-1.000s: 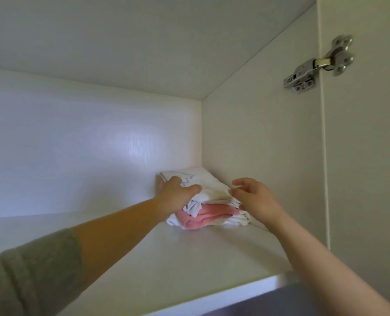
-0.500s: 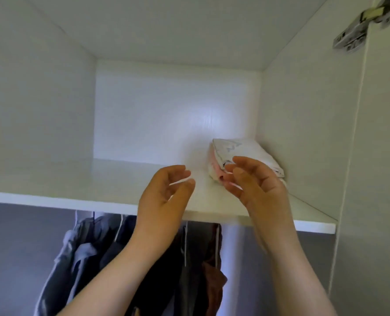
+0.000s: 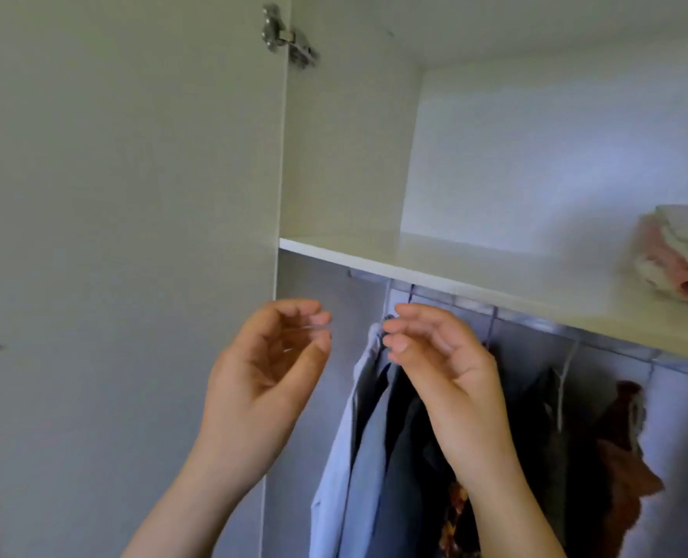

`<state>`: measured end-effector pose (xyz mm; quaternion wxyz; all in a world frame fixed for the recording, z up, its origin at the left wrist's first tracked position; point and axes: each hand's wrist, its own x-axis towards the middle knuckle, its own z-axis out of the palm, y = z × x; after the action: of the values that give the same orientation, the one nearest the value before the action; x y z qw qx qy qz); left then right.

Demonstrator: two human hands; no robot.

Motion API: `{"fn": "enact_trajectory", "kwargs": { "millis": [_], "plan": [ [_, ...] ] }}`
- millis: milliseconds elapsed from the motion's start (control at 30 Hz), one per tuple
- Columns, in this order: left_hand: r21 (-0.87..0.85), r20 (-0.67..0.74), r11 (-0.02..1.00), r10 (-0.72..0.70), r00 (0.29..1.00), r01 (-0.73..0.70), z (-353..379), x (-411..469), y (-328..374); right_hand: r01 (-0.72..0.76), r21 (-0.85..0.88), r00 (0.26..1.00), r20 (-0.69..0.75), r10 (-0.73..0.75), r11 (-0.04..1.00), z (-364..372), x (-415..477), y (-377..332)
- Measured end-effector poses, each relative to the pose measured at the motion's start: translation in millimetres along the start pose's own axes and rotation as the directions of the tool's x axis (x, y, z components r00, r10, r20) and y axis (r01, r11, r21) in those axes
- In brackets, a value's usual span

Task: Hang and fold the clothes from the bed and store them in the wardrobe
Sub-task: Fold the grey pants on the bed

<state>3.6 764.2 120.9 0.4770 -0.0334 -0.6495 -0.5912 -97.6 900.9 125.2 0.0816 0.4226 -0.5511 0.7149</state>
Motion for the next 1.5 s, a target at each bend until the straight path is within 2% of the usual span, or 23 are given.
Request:
{"fn": "enact_trajectory", "kwargs": {
  "millis": [167, 333, 633, 800, 1033, 1200, 1300, 1400, 1500],
  "plan": [
    [0.172, -0.128, 0.984, -0.034, 0.991, 0.056, -115, -19, 10, -0.096, 0.145, 0.978, 0.197, 0.066, 0.985, 120, -9, 18],
    [0.317, -0.298, 0.943, -0.006, 0.955, 0.104, -240, -46, 41, -0.137, 0.243, 0.932, 0.361, 0.042, 0.96, 247, -32, 20],
    [0.47, -0.501, 0.855, 0.055, 0.864, 0.218, -407, -94, 92, -0.224, 0.294, 0.775, 0.631, -0.012, 0.929, 432, -88, 10],
    [0.523, -0.581, 0.804, 0.094, 0.808, 0.282, -472, -95, 92, -0.258, 0.303, 0.714, 0.699, -0.031, 0.918, 509, -87, 22],
    [0.569, -0.657, 0.732, 0.13, 0.742, 0.375, -537, -78, 70, -0.316, 0.333, 0.664, 0.747, -0.044, 0.889, 592, -66, 61],
    [0.568, -0.708, 0.683, 0.121, 0.696, 0.459, -594, -67, 54, -0.358, 0.283, 0.595, 0.804, -0.016, 0.89, 660, -60, 93],
    [0.559, -0.732, 0.672, 0.126, 0.669, 0.485, -638, -58, 40, -0.328, 0.243, 0.553, 0.833, -0.023, 0.913, 704, -58, 112],
    [0.555, -0.735, 0.665, 0.11, 0.669, 0.5, -683, -48, 25, -0.31, 0.212, 0.554, 0.833, -0.005, 0.927, 748, -56, 129],
    [0.53, -0.754, 0.668, 0.089, 0.651, 0.522, -724, -34, 13, -0.317, 0.149, 0.509, 0.86, 0.036, 0.937, 787, -54, 146]
  ]
}}
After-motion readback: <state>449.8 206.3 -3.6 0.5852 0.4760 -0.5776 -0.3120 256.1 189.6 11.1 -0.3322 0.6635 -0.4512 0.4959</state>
